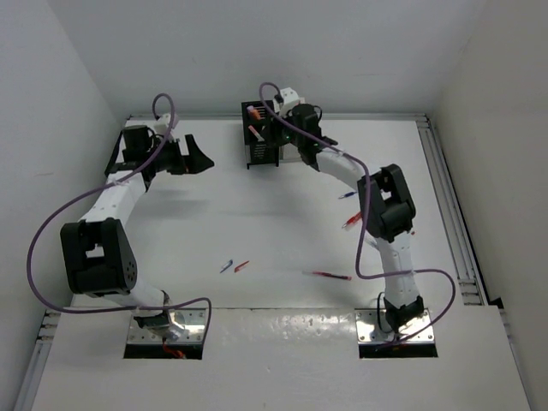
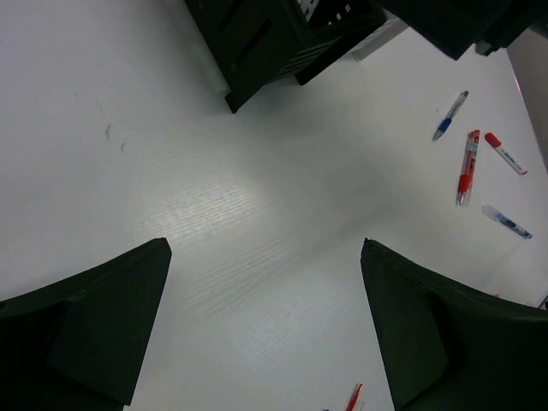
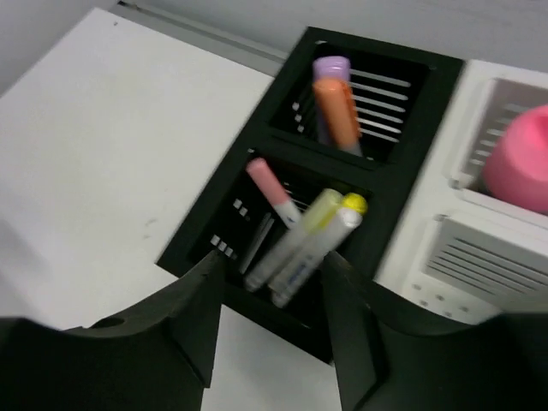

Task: Sort the stationery into containers
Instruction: Place the pen in the storage box, then pick up the pen from the center of the board.

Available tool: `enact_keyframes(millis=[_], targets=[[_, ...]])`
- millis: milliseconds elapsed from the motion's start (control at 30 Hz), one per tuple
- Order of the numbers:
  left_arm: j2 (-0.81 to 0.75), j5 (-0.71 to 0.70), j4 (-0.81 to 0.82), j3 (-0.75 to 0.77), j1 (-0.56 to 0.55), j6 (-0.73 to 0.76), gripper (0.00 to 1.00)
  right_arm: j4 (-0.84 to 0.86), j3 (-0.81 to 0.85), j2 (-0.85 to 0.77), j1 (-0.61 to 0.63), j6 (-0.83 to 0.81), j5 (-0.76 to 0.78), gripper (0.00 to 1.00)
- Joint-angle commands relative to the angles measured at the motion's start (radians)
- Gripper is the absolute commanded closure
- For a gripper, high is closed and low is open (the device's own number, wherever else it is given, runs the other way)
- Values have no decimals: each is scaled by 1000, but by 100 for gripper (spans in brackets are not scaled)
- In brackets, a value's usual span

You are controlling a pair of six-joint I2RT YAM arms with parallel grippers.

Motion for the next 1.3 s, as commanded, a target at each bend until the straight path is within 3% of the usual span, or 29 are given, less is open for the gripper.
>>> enact_keyframes(millis=[0,67,100,233,333,367,567,1000,1267], targets=[[-29,31,9,66,9,56,0,-144,71,-216,-115,-20,-89,54],[-26,91,-19,89,6,98,2,-278,101,-314,-211,-111,-224,58],[-20,116,-43,101,0,122,4,-435,108,-345,-245,-147,-294,58],[-6,170,-178,146,-32,295,7,-838,111,-464,-416,-433,-382,56],[-38,121,-221,128,-61,370,7,-1113,76,-497,-556,-790,-306,51],[-40,102,-236,128,-69,384,7,-1227,74,-492,-580,-845,-289,51],[-37,108,-270,132,-70,422,7,-1525,97,-345,-714,-1087,-154,47],[-26,108,-258,97,-71,447,7,-1481,0,-164,-663,-1190,-19,42],[-6,88,-264,94,-69,455,7,-1354,-219,-170,-637,-1187,38,43]])
